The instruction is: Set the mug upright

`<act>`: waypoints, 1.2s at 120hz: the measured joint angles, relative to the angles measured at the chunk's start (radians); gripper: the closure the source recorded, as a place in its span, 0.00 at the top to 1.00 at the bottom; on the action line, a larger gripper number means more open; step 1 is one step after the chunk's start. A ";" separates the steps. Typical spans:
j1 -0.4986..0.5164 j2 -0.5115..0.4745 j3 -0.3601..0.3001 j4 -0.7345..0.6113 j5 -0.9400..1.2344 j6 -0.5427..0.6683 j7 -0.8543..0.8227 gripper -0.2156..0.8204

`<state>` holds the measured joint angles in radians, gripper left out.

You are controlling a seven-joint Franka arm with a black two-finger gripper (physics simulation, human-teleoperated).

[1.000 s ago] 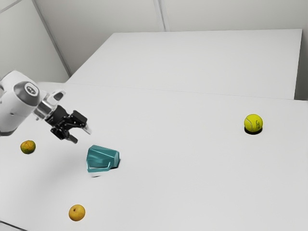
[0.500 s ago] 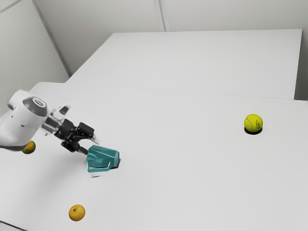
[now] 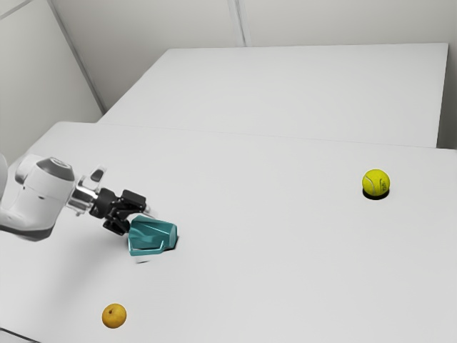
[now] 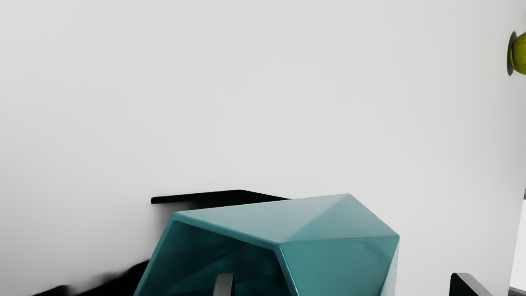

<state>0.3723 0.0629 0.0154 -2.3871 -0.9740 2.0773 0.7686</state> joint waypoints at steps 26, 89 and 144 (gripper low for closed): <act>-0.001 0.004 0.000 -0.003 -0.034 -0.015 0.045 0.57; -0.016 -0.058 0.000 -0.007 -0.040 -0.020 0.103 0.08; -0.078 -0.184 -0.007 -0.009 0.043 -0.008 0.111 0.07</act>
<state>0.2948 -0.1211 0.0084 -2.3956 -0.9305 2.0690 0.8798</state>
